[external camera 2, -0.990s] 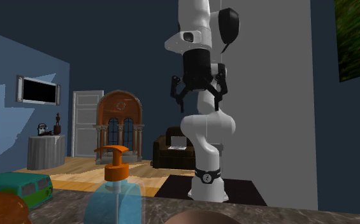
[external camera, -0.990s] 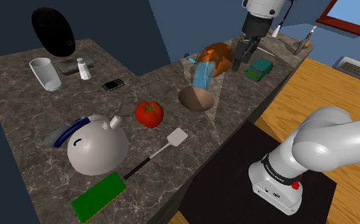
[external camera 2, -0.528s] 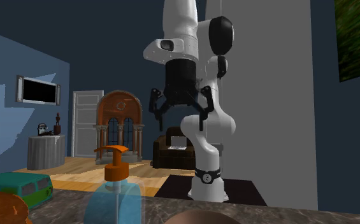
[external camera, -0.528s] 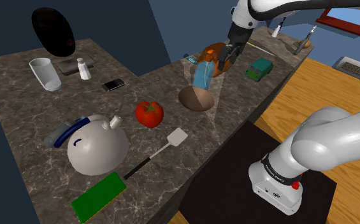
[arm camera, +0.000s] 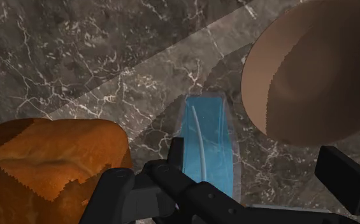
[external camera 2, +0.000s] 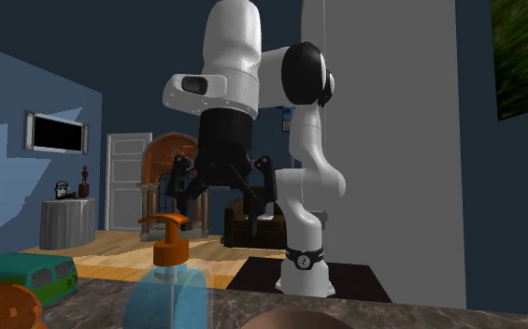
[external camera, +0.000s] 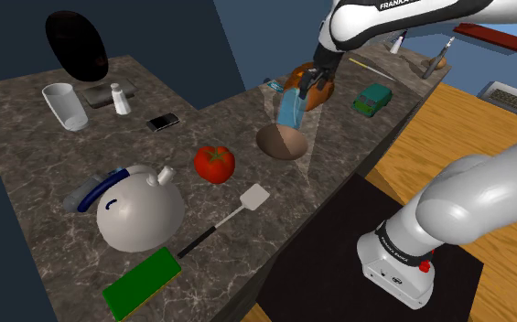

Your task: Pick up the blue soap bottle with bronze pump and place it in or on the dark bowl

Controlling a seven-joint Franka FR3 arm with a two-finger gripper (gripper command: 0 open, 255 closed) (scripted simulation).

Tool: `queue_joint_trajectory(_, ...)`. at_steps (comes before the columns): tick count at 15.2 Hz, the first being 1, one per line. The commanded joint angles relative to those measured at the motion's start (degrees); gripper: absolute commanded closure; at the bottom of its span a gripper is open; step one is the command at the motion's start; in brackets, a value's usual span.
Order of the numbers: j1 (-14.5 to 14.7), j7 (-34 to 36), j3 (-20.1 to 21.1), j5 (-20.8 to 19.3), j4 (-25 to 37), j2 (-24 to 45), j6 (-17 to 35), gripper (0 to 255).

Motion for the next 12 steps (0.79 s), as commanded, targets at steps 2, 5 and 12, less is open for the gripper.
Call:
queue_joint_trajectory(2,-0.7,-0.4,-1.2,0.0,2.2,6.0,6.1,0)
queue_joint_trajectory(5,-0.8,-0.5,-1.3,0.2,1.9,7.5,8.0,0)
queue_joint_trajectory(12,-0.7,-0.9,-1.5,0.7,0.6,10.7,12.4,0)
